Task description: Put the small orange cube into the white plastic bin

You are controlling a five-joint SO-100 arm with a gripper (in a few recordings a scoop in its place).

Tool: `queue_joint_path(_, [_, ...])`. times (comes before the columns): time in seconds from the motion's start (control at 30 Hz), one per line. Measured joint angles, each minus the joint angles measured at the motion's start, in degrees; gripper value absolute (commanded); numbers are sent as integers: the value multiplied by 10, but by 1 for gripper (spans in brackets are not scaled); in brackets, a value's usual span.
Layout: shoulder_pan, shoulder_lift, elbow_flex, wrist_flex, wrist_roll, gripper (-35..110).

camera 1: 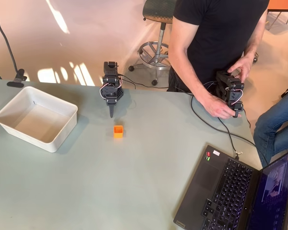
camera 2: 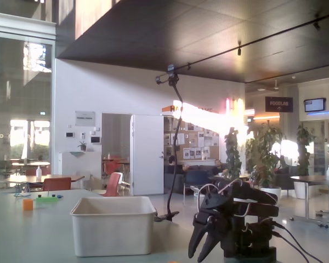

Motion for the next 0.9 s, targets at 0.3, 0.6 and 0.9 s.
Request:
queue_joint_path(0.3, [0, 0, -127, -27, 0, 18])
queue_joint_path(0.6, [4, -187, -280, -45, -1, 18])
queue_joint_path(0.9, [-4, -479, -452, -46, 1, 38])
